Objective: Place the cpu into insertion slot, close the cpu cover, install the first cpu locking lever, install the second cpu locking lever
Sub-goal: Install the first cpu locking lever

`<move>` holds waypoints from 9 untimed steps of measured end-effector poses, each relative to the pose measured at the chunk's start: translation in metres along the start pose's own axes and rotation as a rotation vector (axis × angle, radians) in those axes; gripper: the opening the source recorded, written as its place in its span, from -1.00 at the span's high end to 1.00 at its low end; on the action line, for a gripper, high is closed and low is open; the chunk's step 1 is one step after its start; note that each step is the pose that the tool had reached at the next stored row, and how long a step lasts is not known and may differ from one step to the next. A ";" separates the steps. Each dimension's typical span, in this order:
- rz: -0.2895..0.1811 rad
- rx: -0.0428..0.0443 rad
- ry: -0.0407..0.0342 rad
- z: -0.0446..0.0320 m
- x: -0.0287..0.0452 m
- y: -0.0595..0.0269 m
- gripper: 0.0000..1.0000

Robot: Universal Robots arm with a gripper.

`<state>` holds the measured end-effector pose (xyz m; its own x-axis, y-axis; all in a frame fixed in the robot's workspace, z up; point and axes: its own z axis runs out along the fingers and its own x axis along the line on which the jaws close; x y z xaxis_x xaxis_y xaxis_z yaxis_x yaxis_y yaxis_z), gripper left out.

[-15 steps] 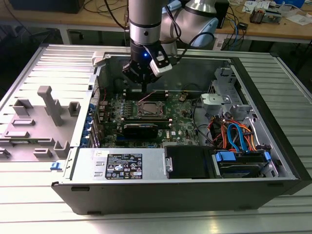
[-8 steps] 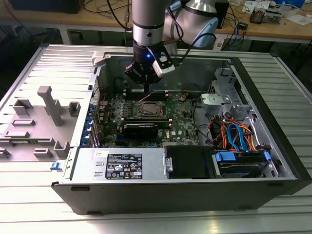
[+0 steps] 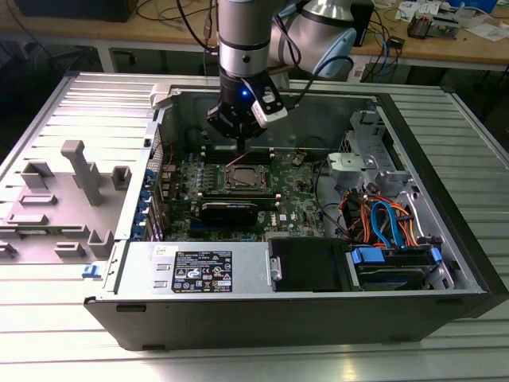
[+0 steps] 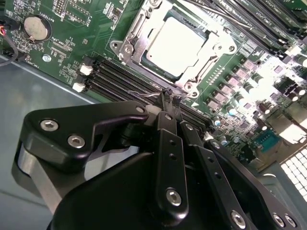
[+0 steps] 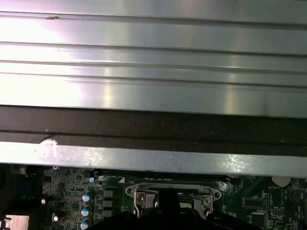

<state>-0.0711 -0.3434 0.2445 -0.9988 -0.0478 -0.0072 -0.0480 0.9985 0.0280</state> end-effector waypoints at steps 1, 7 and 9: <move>0.000 0.0000 0.0000 0.0005 -0.0002 0.0001 0.79; 0.001 0.0001 0.0000 0.0032 -0.0034 0.0002 0.79; 0.001 0.0001 0.0000 0.0041 -0.0047 0.0003 0.79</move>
<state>-0.0664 -0.3428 0.2404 -0.9989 -0.0472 -0.0072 -0.0474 0.9985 0.0279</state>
